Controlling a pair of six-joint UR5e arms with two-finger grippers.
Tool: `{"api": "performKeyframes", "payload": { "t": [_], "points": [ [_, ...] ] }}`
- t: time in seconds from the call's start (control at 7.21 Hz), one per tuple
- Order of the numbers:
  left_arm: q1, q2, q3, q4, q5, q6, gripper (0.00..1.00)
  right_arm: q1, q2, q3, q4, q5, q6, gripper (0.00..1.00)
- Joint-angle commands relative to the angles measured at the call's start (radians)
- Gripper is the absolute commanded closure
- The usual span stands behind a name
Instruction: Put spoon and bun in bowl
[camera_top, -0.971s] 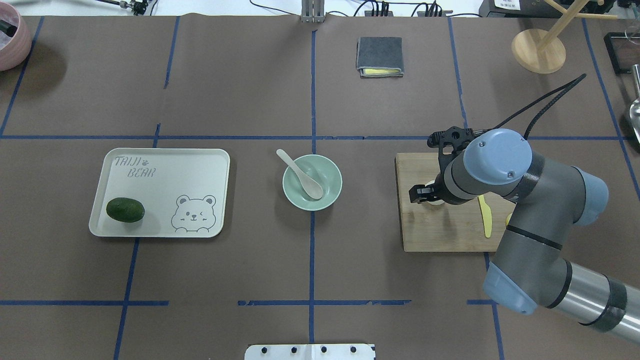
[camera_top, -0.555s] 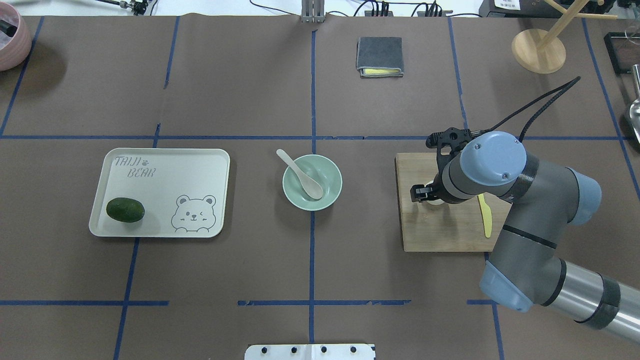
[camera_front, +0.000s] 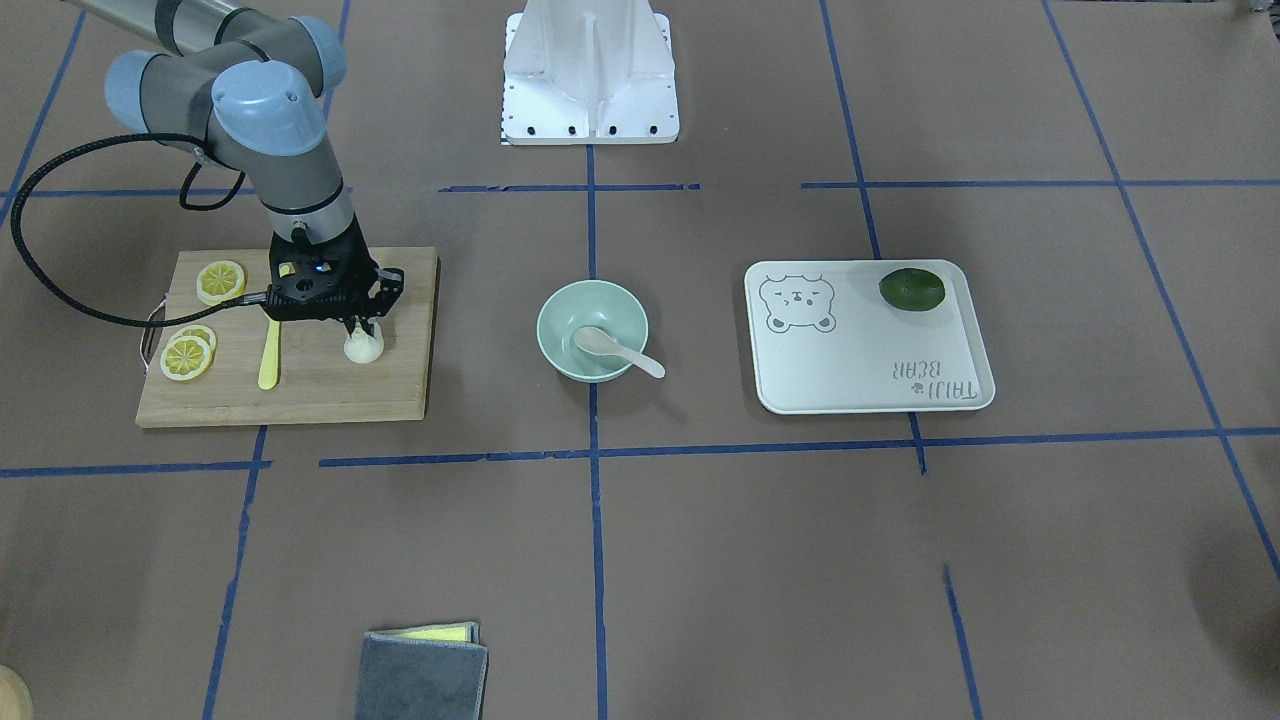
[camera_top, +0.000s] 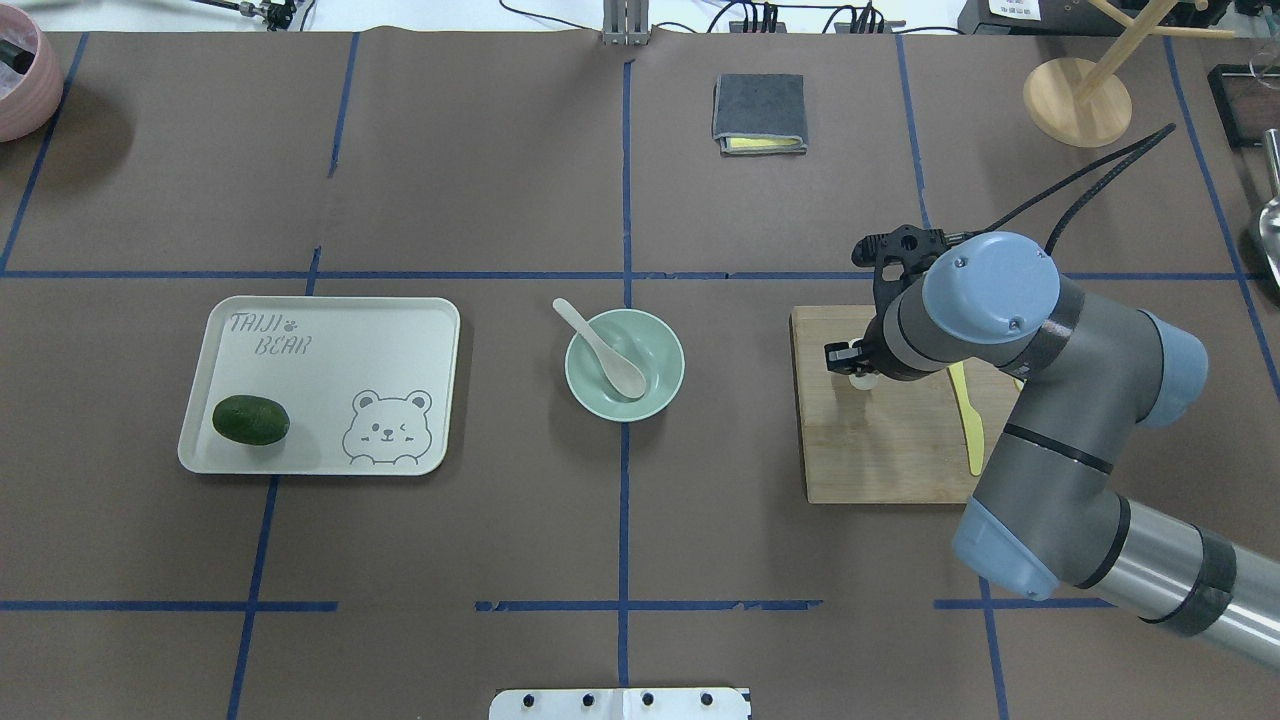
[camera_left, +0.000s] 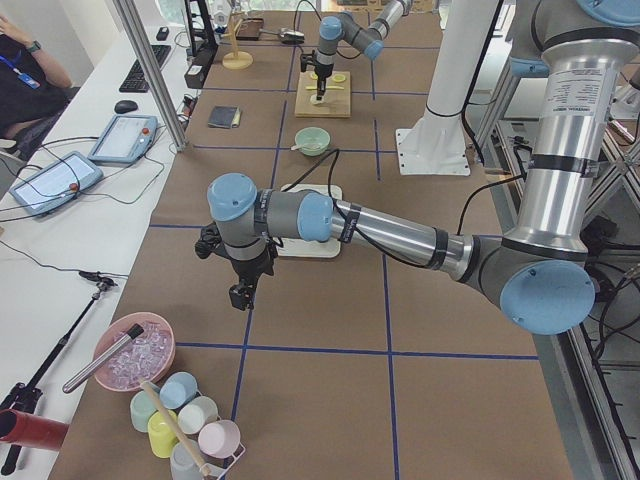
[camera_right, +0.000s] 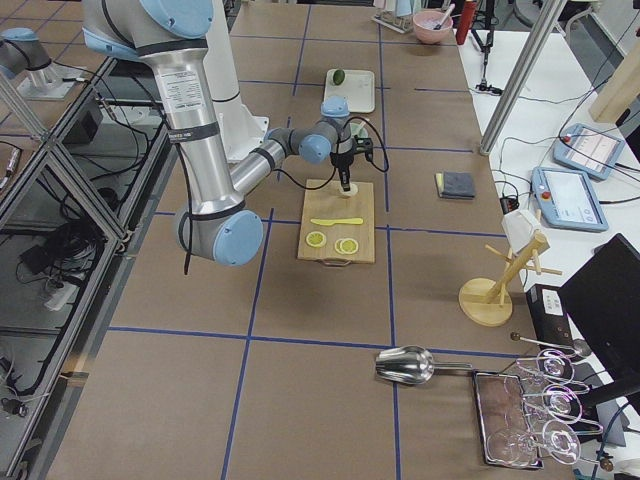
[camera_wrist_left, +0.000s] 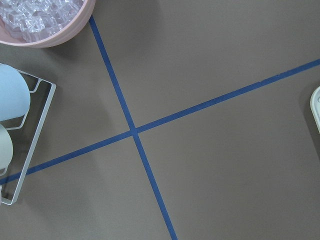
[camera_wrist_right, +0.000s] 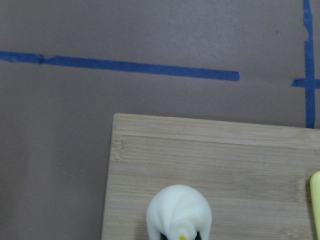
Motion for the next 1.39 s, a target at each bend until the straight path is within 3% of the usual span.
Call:
{"api": "performKeyframes", "payload": {
  "t": [0.0, 0.28, 0.55, 0.69, 0.83, 0.97, 1.11, 1.25],
  "points": [
    [0.0, 0.0, 0.0, 0.0, 0.0, 0.0, 0.0, 0.01, 0.181, 0.016, -0.187, 0.005, 0.019, 1.0],
    [0.0, 0.0, -0.003, 0.0, 0.0, 0.0, 0.0, -0.031, 0.289, -0.016, -0.219, -0.001, 0.135, 1.0],
    [0.0, 0.0, -0.006, 0.0, 0.0, 0.0, 0.0, -0.091, 0.419, -0.143, -0.218, -0.047, 0.209, 1.0],
    [0.0, -0.002, -0.006, 0.0, 0.0, 0.0, 0.0, -0.119, 0.468, -0.21, -0.216, -0.078, 0.222, 0.95],
    [0.0, -0.002, -0.006, 0.0, 0.0, 0.0, 0.0, -0.14, 0.484, -0.229, -0.215, -0.08, 0.225, 0.84],
    [0.0, -0.002, -0.006, 0.002, 0.0, 0.0, 0.0, -0.143, 0.505, -0.252, -0.212, -0.081, 0.237, 0.65],
    [0.0, -0.002, -0.008, 0.002, 0.0, 0.0, 0.0, -0.144, 0.527, -0.286, -0.212, -0.106, 0.236, 0.16],
    [0.0, -0.002, -0.008, 0.002, -0.002, 0.0, 0.0, -0.142, 0.528, -0.291, -0.21, -0.118, 0.23, 0.0]
  ]
}}
